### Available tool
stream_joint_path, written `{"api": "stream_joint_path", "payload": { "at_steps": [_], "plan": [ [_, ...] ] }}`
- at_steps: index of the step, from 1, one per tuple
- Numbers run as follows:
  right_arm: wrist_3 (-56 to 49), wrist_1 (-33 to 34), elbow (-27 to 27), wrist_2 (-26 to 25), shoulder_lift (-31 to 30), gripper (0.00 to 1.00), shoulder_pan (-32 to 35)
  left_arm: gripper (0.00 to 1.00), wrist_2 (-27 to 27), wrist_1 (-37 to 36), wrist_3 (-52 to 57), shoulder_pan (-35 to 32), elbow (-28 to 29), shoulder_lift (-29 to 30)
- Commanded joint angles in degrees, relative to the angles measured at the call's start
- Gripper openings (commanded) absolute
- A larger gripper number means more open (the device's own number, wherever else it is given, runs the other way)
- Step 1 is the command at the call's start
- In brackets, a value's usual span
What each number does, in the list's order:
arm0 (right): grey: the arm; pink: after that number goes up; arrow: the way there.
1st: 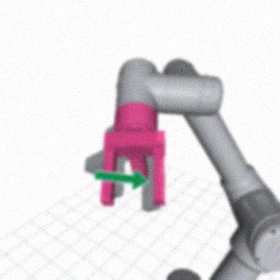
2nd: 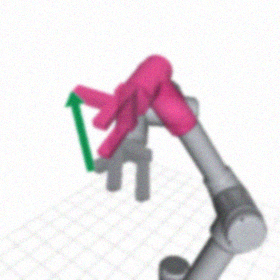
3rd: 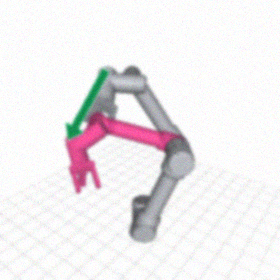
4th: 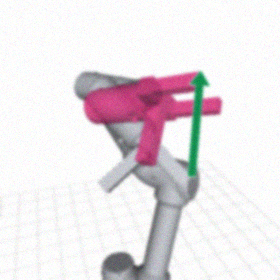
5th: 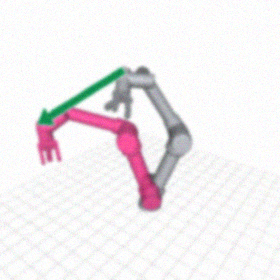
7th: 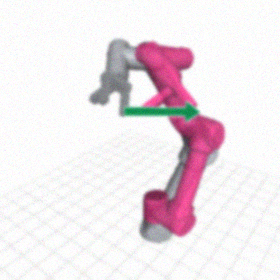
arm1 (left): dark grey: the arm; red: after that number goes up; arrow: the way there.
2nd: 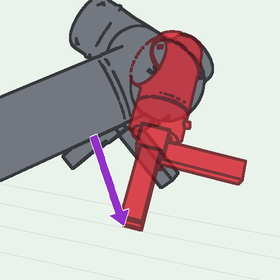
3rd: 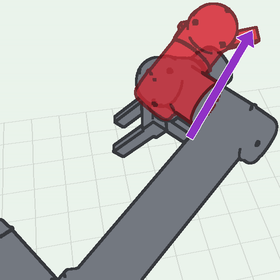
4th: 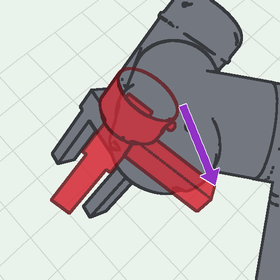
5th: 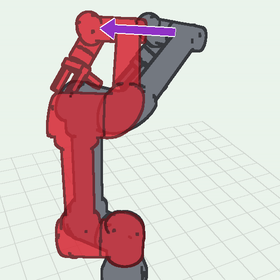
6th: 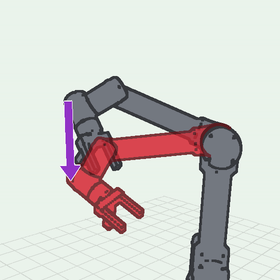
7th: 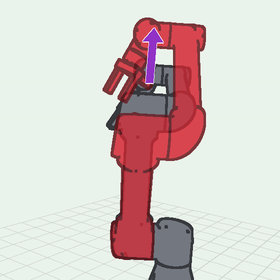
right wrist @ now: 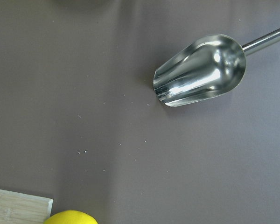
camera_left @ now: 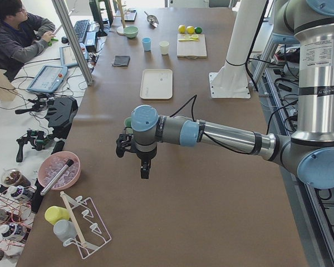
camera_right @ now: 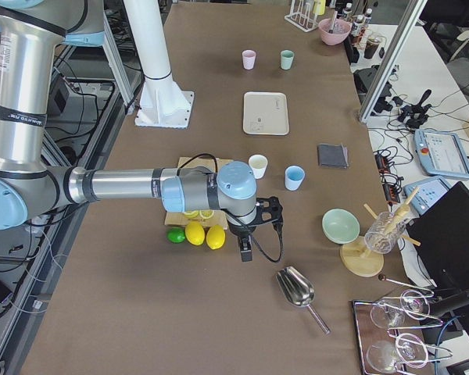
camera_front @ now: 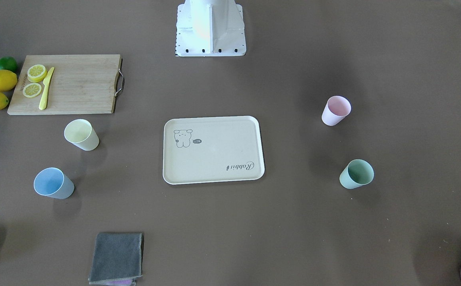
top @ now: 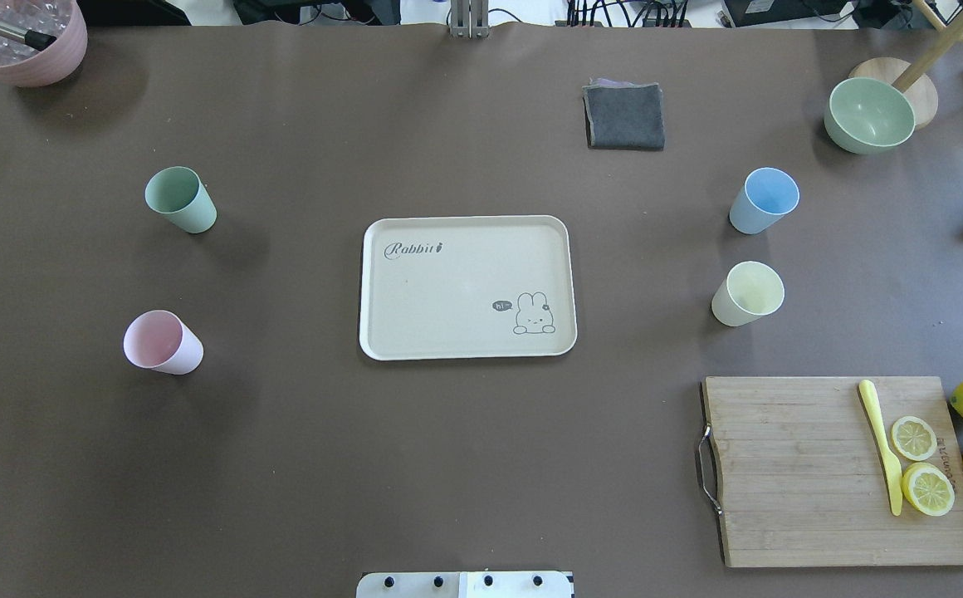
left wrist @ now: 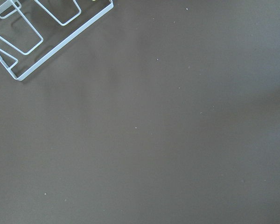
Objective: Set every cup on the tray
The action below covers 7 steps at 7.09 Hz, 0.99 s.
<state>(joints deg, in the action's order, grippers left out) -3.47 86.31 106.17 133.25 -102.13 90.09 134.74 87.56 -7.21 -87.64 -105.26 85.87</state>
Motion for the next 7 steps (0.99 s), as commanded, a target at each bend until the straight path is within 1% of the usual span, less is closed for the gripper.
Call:
{"api": "stream_joint_path", "payload": {
  "at_steps": [1, 3, 4, 5, 6, 7],
  "plan": [
    [0.0, 0.0, 0.0, 0.2, 0.0, 1.0, 0.0, 0.98, 0.0, 0.1, 0.0, 0.2, -0.2, -0.1],
    [0.0, -0.1, 0.2, 0.3, 0.3, 1.0, 0.0, 0.98, -0.1, 0.2, 0.0, 0.3, -2.6, 0.3],
    [0.0, -0.2, 0.5, 0.3, 0.8, 1.0, 0.0, 0.98, -0.5, 1.3, -0.1, 0.3, -2.2, 1.0],
    [0.3, -1.7, 0.9, 0.4, 1.1, 1.0, 0.0, 0.98, -0.5, 4.6, -0.4, -0.1, -2.1, 4.3],
    [0.3, -4.2, 0.9, 0.4, 1.1, 1.0, 0.0, 0.98, -2.6, 12.3, -0.5, -0.3, 0.6, 8.6],
    [1.1, -5.3, 0.9, 0.4, 1.1, 1.0, 0.0, 0.98, -3.2, 16.0, -0.4, -0.4, 2.2, 10.0]
  ]
}}
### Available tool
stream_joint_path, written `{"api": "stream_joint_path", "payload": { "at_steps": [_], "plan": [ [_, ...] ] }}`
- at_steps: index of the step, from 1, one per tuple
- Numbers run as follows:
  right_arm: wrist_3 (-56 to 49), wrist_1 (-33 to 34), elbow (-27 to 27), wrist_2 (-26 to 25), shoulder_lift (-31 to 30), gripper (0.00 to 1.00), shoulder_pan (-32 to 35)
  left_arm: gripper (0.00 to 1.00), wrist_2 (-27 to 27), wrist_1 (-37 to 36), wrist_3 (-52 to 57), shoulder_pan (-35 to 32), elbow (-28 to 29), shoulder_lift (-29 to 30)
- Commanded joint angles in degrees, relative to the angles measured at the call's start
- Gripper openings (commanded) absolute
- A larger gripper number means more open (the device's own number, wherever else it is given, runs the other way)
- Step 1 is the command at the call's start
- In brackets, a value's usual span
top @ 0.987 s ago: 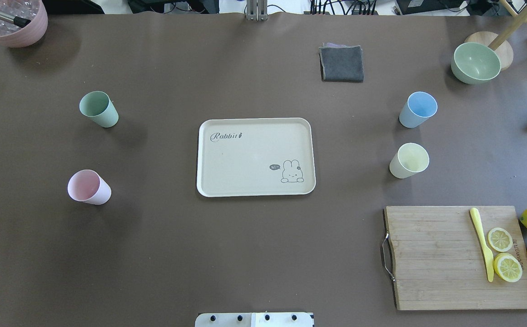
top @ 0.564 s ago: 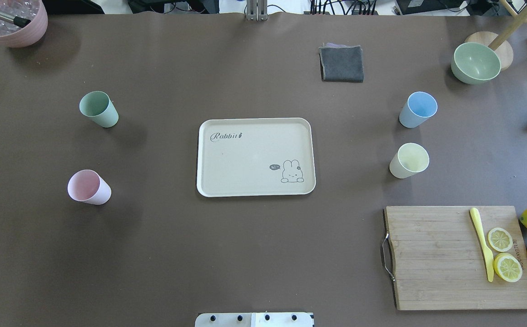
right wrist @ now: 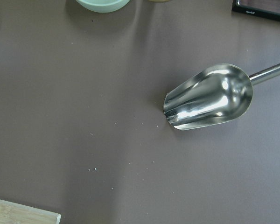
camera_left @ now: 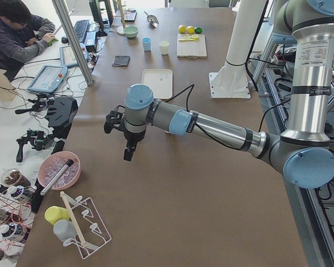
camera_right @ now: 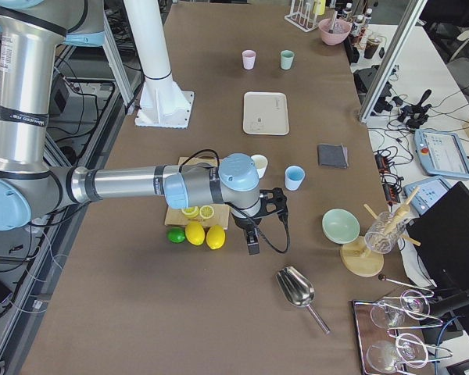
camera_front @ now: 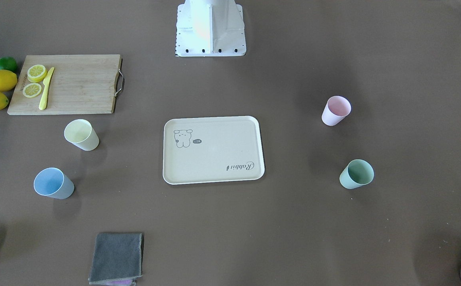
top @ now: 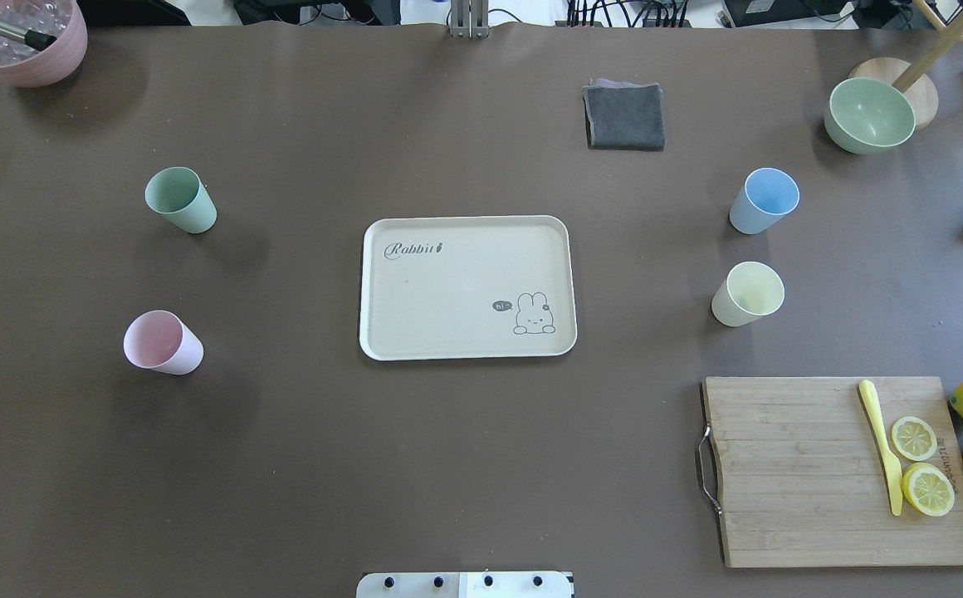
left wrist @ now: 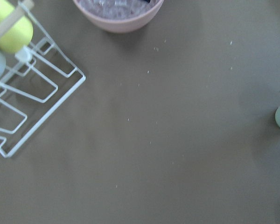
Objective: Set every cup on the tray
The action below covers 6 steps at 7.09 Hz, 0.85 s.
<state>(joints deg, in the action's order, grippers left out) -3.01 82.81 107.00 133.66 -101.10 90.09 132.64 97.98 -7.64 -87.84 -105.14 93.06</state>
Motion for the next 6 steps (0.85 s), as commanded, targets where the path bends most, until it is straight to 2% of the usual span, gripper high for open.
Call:
{"api": "stream_joint_path", "payload": {
  "at_steps": [1, 3, 4, 5, 6],
  "plan": [
    [8.6, -1.9, -0.2, -0.1, 2.9, 1.0, 0.0, 0.98, -1.1, 9.7, -0.1, -0.1, 2.7, 2.7],
    [16.5, -1.9, -0.1, 0.3, 5.5, 1.0, -2.5, 0.98, -1.2, 12.2, -2.5, 1.3, 3.4, 3.6],
    [21.3, -1.9, -0.1, 0.3, 8.1, 1.0, -5.0, 0.98, -1.6, 12.2, -5.9, 6.7, 4.3, 7.5],
    [28.0, -2.0, -0.2, -0.1, 10.8, 1.0, -9.0, 0.98, -1.9, 12.2, -8.1, 11.1, 5.5, 8.7],
    [34.6, -1.9, -0.3, -0.9, 13.9, 1.0, -12.9, 0.98, -1.9, 12.3, -15.2, 12.7, 7.3, 9.5]
  ]
}}
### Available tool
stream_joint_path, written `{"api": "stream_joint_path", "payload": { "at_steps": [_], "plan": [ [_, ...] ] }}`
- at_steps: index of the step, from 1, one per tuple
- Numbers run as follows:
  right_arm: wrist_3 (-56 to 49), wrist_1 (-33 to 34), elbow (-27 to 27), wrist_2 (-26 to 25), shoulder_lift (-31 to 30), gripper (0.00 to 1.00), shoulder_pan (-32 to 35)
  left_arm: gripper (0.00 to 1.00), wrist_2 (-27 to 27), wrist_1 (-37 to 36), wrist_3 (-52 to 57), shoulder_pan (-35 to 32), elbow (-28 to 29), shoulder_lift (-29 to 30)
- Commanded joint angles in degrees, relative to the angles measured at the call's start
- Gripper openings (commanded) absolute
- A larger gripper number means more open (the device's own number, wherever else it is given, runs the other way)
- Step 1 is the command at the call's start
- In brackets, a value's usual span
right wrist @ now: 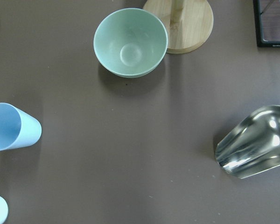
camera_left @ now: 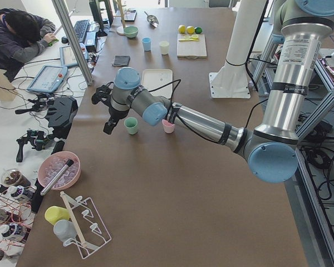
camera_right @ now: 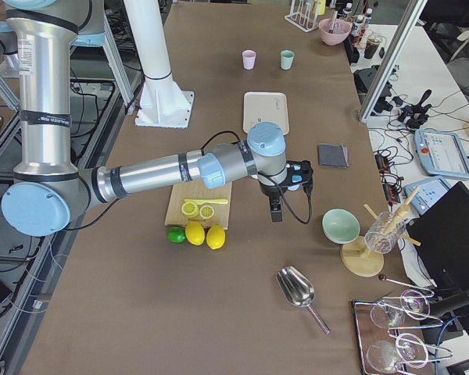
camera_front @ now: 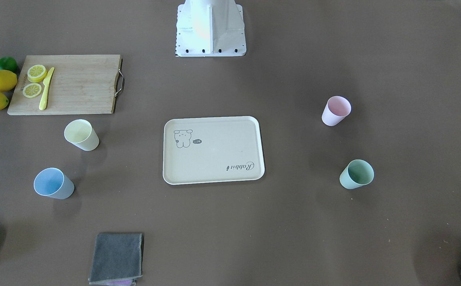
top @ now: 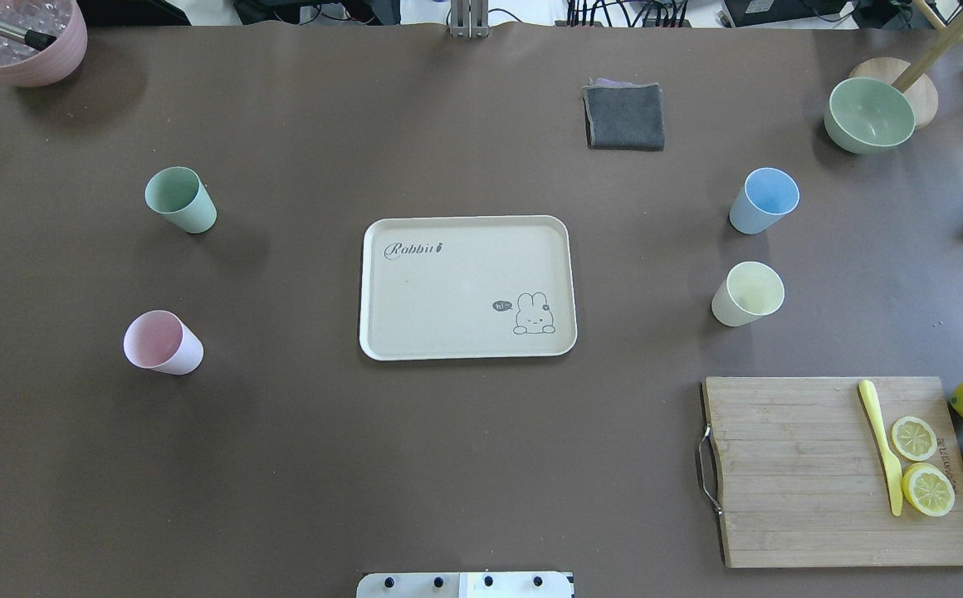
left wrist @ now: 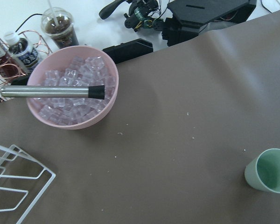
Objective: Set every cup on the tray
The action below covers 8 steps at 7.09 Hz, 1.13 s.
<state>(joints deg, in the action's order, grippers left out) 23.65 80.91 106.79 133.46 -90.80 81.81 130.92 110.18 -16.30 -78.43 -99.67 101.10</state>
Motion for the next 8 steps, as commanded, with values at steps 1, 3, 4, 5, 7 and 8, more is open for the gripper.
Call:
{"api": "stream_joint_path", "payload": {
  "at_steps": [1, 3, 4, 5, 7, 8],
  "plan": [
    [13.7, 0.0, -0.3, -2.3, 6.1, 1.0, -8.5, 0.98, -0.2, 0.5, -11.9, 5.8, 3.9, 3.7],
    [21.4, 0.0, -2.1, -7.7, 10.4, 1.0, -14.7, 0.98, -3.9, 0.8, -16.5, 11.3, 8.4, 7.8],
    [22.0, -0.1, -3.5, -8.6, 11.2, 1.0, -15.9, 0.98, -4.0, 1.4, -19.2, 13.1, 11.5, 10.2],
    [21.7, -0.1, -3.5, -8.6, 11.4, 1.0, -16.1, 0.97, -6.0, 3.9, -21.8, 15.6, 13.3, 10.3],
    [21.6, -0.1, -3.5, -8.6, 11.4, 1.0, -16.3, 0.92, -10.2, 8.5, -22.7, 20.2, 17.3, 10.3],
    [21.9, -0.1, -3.5, -8.6, 11.4, 1.0, -16.3, 0.78, -10.2, 8.7, -22.7, 20.5, 17.8, 10.1]
  ]
}}
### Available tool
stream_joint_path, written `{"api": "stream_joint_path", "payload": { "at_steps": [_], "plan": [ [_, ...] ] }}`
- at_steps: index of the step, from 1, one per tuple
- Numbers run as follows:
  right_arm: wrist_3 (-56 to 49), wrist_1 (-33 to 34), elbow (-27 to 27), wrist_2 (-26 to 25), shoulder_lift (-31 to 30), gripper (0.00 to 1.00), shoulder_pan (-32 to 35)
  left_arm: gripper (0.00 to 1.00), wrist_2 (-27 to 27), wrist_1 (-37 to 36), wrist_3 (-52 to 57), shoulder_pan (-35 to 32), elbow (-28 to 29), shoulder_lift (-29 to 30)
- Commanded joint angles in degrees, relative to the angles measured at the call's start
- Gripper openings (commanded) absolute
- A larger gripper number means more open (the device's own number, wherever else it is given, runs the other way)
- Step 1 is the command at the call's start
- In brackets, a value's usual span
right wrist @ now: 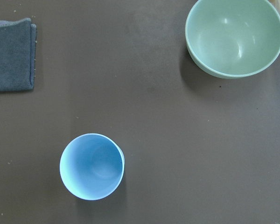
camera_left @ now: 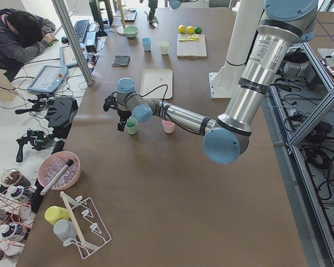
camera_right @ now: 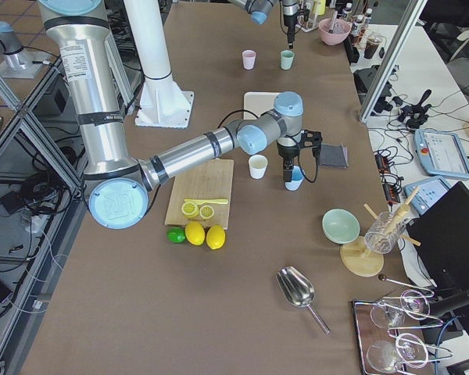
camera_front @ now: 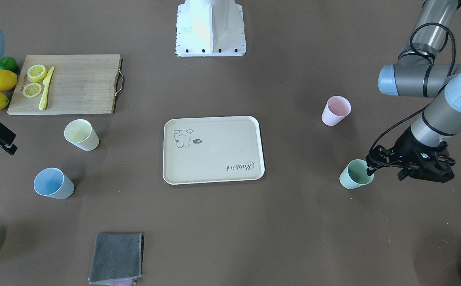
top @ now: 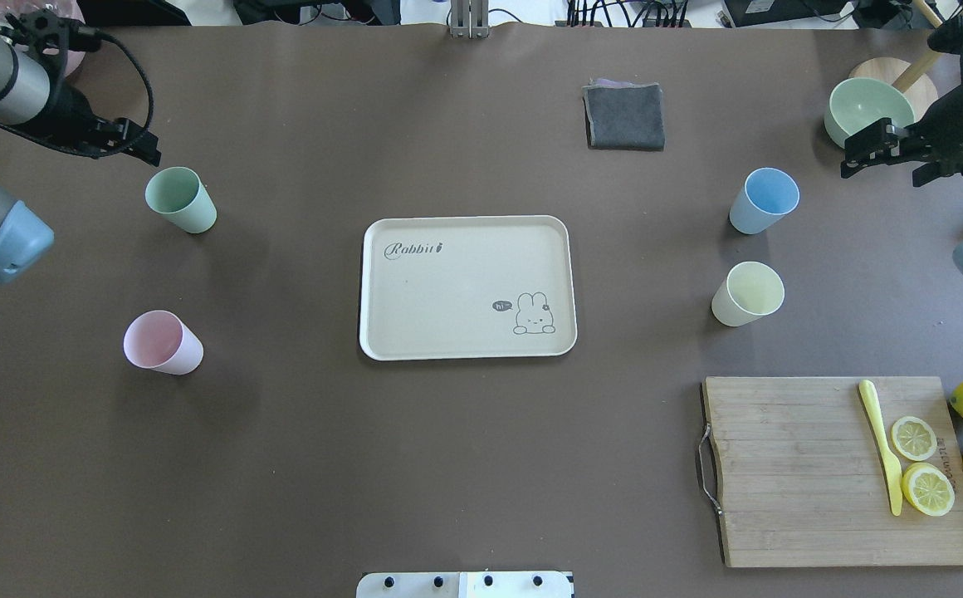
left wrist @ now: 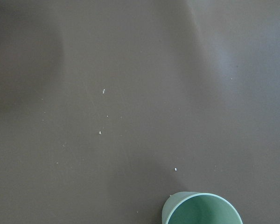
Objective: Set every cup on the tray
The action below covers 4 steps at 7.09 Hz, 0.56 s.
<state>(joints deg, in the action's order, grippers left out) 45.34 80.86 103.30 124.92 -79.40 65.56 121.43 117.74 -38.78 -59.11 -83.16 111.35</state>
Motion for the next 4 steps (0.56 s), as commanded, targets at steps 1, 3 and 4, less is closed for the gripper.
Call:
{"api": "stream_joint_path", "payload": {
  "at_steps": [1, 3, 4],
  "plan": [
    [0.2, 0.0, 0.0, -0.2, 0.0, 1.0, -0.1, 0.65, -0.7, 1.2, -0.2, 1.5, 2.4, 0.0],
    [0.1, 0.0, -0.4, -0.6, -0.1, 1.0, -0.2, 0.0, -0.7, 1.2, -0.2, 2.7, 2.7, -0.1],
    [-0.2, -0.8, -1.8, -0.7, -0.1, 0.99, -0.2, 0.0, -0.7, 1.2, -0.4, 2.7, 2.0, 0.2]
  ]
}}
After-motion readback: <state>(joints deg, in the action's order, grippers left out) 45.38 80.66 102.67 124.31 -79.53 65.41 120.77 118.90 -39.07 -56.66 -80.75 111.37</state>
